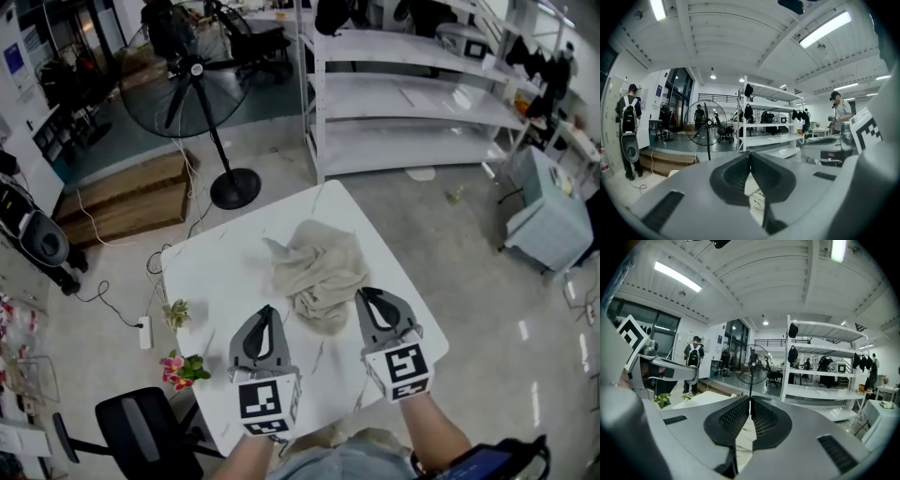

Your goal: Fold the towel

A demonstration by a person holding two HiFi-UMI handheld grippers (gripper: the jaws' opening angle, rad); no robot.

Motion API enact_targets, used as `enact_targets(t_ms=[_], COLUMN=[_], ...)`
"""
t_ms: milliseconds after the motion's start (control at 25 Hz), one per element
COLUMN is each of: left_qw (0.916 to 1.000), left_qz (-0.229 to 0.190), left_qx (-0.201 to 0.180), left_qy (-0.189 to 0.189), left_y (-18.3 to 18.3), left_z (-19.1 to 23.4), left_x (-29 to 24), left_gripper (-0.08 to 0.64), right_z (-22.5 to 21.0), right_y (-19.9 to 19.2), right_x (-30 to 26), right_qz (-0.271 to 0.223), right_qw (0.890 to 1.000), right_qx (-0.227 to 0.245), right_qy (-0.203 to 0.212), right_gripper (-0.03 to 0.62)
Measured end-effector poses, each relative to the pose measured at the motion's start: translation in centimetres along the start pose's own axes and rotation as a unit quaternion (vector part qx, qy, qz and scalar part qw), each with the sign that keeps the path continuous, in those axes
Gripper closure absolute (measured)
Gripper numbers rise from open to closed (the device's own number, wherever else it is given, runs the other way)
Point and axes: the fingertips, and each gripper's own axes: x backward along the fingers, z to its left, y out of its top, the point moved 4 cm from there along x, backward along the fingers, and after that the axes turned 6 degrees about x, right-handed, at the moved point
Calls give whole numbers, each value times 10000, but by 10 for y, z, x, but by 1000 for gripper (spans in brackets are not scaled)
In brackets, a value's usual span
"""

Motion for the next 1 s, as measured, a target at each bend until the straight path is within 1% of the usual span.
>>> enact_targets(t_ms=[120,240,400,520,640,760,840,880,920,960,1000], left_qw=[10000,9999,9996,9990,9975,9962,9962,9961,9957,9948,9935], left_qz=[55,-24,-62,43,204,309,367,425,500,574,632], left_qx=[60,5,-66,-52,35,112,206,294,422,583,748], left_qy=[29,104,280,447,679,803,769,717,658,612,587], left_y=[1,13,22,18,9,-2,-9,-14,-20,-25,-30], left_z=[11,19,26,32,39,42,44,46,48,52,55], left_x=[-7,-15,-31,-49,-69,-92,-110,-119,-129,-138,-146], left_gripper=[552,551,551,551,551,551,544,496,425,372,353], right_z=[-6,-15,-26,-29,-33,-40,-46,-48,-49,-51,-52], right_y=[11,24,32,27,15,1,-8,-13,-17,-21,-26], right_x=[-11,-21,-35,-51,-68,-82,-93,-99,-104,-110,-114], right_qz=[-15,-124,-255,-268,-188,-145,-138,-136,-132,-126,-111], right_qw=[9999,9998,9995,9992,9983,9976,9967,9958,9949,9940,9934], right_qx=[75,127,200,210,256,106,-60,-146,-217,-257,-266], right_qy=[-65,-83,31,210,480,673,802,888,981,1060,1113], right_gripper=[568,569,569,571,571,569,556,524,451,404,403])
